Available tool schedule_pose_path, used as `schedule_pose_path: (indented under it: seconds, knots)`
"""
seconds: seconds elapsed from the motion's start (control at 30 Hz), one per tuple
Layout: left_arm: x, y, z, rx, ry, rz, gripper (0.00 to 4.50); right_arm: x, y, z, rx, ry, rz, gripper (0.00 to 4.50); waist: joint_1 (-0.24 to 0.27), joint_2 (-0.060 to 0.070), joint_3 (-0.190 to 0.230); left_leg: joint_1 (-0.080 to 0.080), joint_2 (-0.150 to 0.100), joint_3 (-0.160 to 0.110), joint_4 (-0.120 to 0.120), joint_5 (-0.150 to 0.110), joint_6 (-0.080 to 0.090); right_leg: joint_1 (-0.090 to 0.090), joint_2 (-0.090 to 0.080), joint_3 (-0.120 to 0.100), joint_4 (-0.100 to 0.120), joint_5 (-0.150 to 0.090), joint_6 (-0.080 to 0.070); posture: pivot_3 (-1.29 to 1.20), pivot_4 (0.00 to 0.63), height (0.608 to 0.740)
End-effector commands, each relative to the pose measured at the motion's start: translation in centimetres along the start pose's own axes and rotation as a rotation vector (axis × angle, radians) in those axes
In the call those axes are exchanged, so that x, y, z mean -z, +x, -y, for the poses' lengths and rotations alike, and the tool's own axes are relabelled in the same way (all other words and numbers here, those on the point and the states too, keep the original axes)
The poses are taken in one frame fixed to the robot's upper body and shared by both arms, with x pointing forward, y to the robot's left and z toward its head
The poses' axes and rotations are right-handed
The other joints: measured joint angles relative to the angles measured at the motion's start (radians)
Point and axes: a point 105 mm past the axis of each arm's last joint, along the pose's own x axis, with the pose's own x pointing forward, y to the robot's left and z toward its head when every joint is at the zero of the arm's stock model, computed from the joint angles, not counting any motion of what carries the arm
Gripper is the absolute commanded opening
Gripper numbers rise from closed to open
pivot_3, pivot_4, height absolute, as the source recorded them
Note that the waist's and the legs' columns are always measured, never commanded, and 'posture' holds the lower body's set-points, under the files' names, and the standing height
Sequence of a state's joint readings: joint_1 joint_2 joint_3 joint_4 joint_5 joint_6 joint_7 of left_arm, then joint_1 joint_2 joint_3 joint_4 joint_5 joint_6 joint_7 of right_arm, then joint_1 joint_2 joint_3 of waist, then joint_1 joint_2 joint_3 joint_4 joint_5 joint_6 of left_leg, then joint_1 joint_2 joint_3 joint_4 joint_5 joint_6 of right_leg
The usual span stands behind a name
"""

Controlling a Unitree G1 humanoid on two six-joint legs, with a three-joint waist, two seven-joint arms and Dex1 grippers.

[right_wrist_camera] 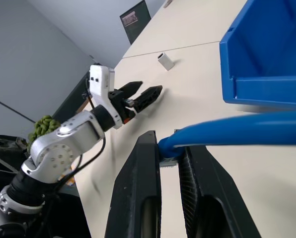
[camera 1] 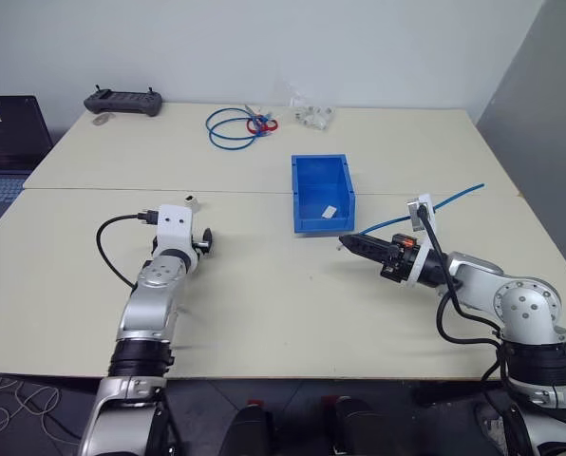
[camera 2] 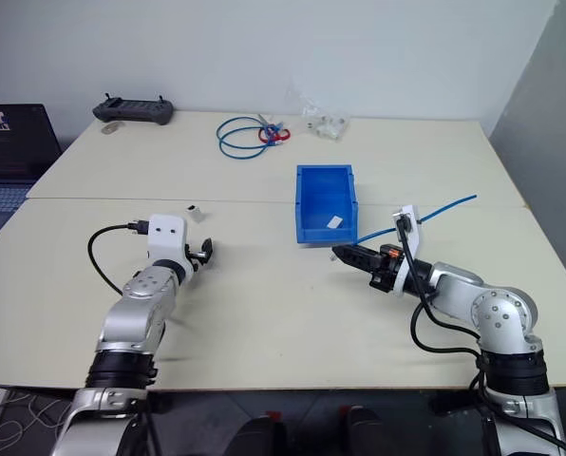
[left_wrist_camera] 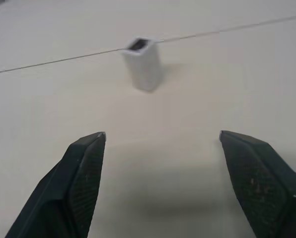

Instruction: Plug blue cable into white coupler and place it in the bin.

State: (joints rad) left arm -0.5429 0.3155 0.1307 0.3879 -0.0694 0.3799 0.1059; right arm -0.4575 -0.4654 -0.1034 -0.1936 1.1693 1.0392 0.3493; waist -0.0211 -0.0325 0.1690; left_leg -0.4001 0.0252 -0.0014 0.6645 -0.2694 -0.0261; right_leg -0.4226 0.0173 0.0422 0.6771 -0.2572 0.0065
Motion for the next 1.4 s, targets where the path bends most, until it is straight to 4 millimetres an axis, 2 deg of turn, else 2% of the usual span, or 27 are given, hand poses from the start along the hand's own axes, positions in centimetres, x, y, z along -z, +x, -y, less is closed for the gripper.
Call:
schedule_pose_path:
  seconds: [0.03,0.17,0.27,0.5,0.63,0.67,0.8,1.0,1.3,1.4]
  knots:
    - [-0.5,1.8,-0.2,-0.124,-0.084,0.019,3.82,-1.8,-0.4,-0.7,-0.012,-0.054,0.050,0.21,0.000,-0.001,0.000,0.000,0.000,0.000,0.000,0.000,0.000,0.000,0.000,0.000,-0.001,0.000,0.001,0.00,0.150,0.740]
    - [0.1,3.3,1.1,-0.149,-0.175,-0.042,3.82,-1.9,-0.4,-0.8,0.004,-0.062,0.053,0.21,0.004,-0.001,0.000,-0.001,-0.002,0.001,0.000,0.000,0.000,0.001,-0.001,0.000,-0.002,0.001,0.002,0.00,0.150,0.740]
    - [-0.8,3.9,2.2,-0.120,-0.188,-0.036,3.82,-2.1,-0.3,-1.0,0.003,-0.065,0.058,0.21,0.004,-0.001,0.000,0.000,-0.002,0.002,0.000,0.000,0.000,0.001,-0.001,0.000,-0.002,0.001,0.002,0.00,0.150,0.740]
    - [-2.5,4.5,2.7,-0.119,-0.219,-0.041,3.82,-1.8,-0.7,-0.9,0.026,-0.062,0.069,0.21,0.004,-0.002,0.000,-0.001,-0.003,0.003,-0.001,0.000,0.000,0.001,-0.001,-0.001,-0.003,0.002,0.003,0.00,0.150,0.740]
    - [-3.0,4.7,2.2,-0.143,-0.234,-0.042,3.25,-1.7,-0.9,-0.8,0.039,-0.058,0.075,0.21,0.003,-0.002,0.001,-0.001,-0.003,0.003,-0.001,0.000,0.000,0.001,-0.001,-0.001,-0.003,0.002,0.003,0.00,0.150,0.740]
    - [-3.2,4.7,2.1,-0.146,-0.234,-0.039,2.96,-1.7,-1.0,-0.7,0.043,-0.057,0.078,0.21,0.003,-0.002,0.001,-0.001,-0.003,0.003,-0.001,0.000,0.000,0.001,-0.001,-0.001,-0.003,0.002,0.003,0.00,0.150,0.740]
    - [-4.2,4.9,2.2,-0.120,-0.239,-0.023,2.27,-1.8,-1.3,-0.5,0.058,-0.046,0.092,0.21,0.000,-0.002,0.001,-0.001,-0.003,0.003,-0.001,0.000,0.000,0.001,-0.001,-0.001,-0.002,0.002,0.004,0.00,0.150,0.740]
    - [-4.9,5.0,1.5,-0.136,-0.231,-0.013,0.84,-1.8,-1.6,-0.2,0.074,-0.038,0.102,0.21,-0.006,-0.003,0.001,-0.001,-0.003,0.003,-0.001,0.000,0.000,0.001,-0.001,-0.001,-0.002,0.002,0.003,0.00,0.150,0.740]
    - [-4.6,5.0,0.4,-0.164,-0.234,-0.018,0.75,-1.4,-1.6,0.0,0.086,-0.027,0.111,0.21,-0.006,-0.003,0.001,-0.001,-0.003,0.003,-0.001,0.000,0.000,0.000,-0.001,-0.001,-0.002,0.002,0.004,0.00,0.150,0.740]
    - [-5.0,5.1,0.8,-0.108,-0.172,0.003,0.75,-1.5,-1.6,0.0,0.092,-0.031,0.115,0.21,-0.006,-0.003,0.001,-0.001,-0.003,0.003,-0.001,0.000,0.000,0.000,-0.001,-0.001,-0.002,0.002,0.003,0.00,0.150,0.740]
